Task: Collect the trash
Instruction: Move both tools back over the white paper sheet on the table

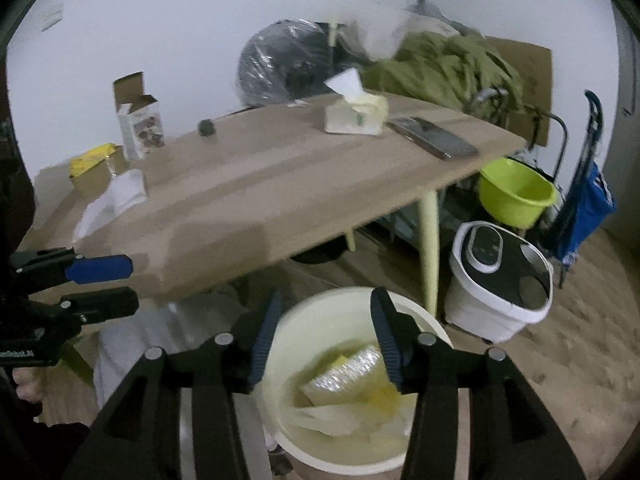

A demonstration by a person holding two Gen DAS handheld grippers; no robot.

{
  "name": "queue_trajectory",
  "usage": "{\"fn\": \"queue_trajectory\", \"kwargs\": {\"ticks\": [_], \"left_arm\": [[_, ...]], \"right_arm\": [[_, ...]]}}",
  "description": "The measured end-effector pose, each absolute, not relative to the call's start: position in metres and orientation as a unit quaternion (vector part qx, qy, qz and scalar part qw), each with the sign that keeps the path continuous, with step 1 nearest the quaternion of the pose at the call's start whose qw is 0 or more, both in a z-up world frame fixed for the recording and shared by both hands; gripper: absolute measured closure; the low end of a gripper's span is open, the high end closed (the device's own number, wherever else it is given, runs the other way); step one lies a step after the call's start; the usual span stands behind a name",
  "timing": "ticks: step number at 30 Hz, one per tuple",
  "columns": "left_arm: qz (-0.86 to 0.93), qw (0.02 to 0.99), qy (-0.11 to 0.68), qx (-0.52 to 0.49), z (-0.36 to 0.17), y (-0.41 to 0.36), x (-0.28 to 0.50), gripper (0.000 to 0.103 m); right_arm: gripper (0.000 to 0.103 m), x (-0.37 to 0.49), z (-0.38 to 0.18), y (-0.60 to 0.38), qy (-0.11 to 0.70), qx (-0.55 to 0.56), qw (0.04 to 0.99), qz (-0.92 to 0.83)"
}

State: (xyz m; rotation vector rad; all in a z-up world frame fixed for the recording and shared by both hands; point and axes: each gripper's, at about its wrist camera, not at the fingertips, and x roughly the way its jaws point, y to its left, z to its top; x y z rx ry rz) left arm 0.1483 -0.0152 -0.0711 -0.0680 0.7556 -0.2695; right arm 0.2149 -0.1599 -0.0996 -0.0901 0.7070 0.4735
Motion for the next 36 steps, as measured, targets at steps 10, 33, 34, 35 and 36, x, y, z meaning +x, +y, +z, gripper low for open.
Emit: {"fn": "queue_trajectory", "kwargs": {"ticks": [10, 33, 34, 35, 36], "left_arm": [[-0.053, 0.932, 0.350, -0.078, -0.066, 0.044, 0.127, 0.059], [0.137, 0.922, 0.316, -0.179, -0.064, 0.185, 0.052, 0.053], [0.145, 0.920, 0.315, -0.183, -0.065, 0.190, 0.051, 0.053], [0.150, 0.919, 0.315, -0.185, -0.066, 0.194, 0.049, 0.052], [0.156, 0.917, 0.315, -0.189, -0.066, 0.199, 0.048, 0.052]], "right_arm": [[0.058, 0.224, -0.087, -0.100, 0.329, -0.068, 0.895, 0.294], [0.048, 0.239, -0.079, 0.088, 0.318, -0.134, 0.829, 0.440], [0.044, 0.241, -0.080, 0.096, 0.320, -0.137, 0.826, 0.443], [0.041, 0.243, -0.081, 0.102, 0.321, -0.138, 0.824, 0.446], [0.040, 0.244, -0.081, 0.109, 0.322, -0.140, 0.821, 0.450]]}}
